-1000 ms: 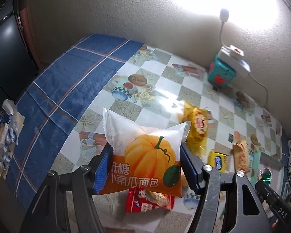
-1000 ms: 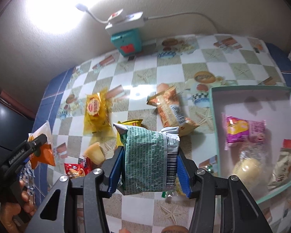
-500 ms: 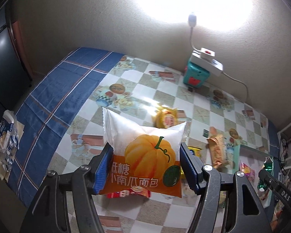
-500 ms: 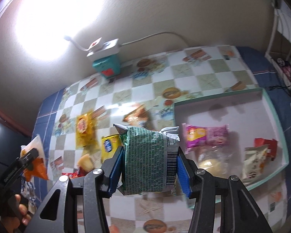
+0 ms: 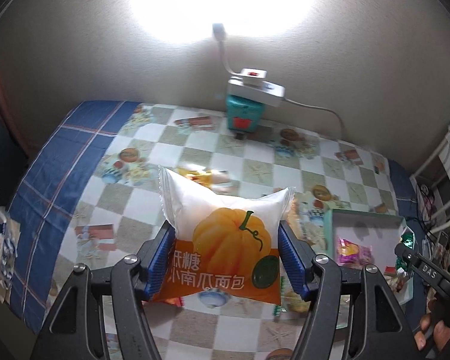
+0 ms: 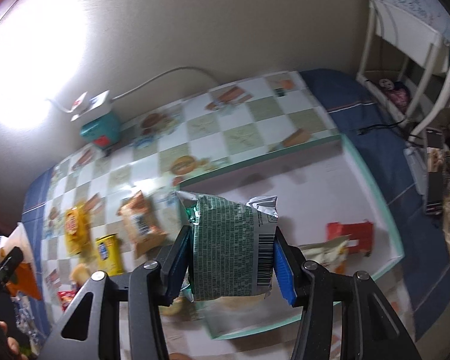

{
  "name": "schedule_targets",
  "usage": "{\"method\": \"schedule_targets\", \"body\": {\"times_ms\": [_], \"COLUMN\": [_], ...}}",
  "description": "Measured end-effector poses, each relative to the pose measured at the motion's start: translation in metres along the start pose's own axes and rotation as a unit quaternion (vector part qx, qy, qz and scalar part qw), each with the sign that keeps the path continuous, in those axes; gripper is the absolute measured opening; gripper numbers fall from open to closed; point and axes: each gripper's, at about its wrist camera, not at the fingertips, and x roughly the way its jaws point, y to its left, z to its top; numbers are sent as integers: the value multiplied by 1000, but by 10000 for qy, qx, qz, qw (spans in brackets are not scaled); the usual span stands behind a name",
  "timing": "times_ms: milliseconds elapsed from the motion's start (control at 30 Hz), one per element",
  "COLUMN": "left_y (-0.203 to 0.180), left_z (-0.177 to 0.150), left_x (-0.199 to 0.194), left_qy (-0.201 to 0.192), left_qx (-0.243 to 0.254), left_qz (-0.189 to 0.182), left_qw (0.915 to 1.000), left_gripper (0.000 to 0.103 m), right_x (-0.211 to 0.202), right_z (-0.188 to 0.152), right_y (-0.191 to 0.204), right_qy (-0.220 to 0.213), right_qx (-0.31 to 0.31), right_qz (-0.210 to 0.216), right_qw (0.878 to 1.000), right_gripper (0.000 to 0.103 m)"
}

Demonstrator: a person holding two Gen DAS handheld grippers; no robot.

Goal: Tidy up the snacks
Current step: 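Lift and carry pumpkin bag with left tool while right tool carries cracker pack over tray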

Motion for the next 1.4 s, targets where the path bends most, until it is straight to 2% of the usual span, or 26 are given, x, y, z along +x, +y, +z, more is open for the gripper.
{"method": "schedule_targets", "body": {"times_ms": [267, 500, 667, 933, 1400], "left_y": [-54, -101, -130, -167, -226], "left_z": [-6, -14, -20, -24, -45], "left_x": [16, 32, 42, 62, 101], "left_qy": [100, 205, 211, 179, -4], "left_qx": [394, 649, 854, 1071, 1590], "left_qz": [-371, -813, -986, -1216, -1667], "left_qw": [9985, 9944, 9912, 9866, 9731], "left_gripper": [68, 68, 68, 68, 68], "right_x": [5, 20, 29, 42, 79], "right_z": [12, 18, 20, 24, 32], "right_y": [-35, -63, -82, -101, -139], "right_qy": [-123, -66, -37, -17, 31], "right_qx": [160, 402, 593, 769, 1064], "right_qz": [-357, -448, -480, -474, -808], "right_qw": [9992, 9982, 9971, 9959, 9910], "right_gripper": [54, 54, 54, 54, 54]}}
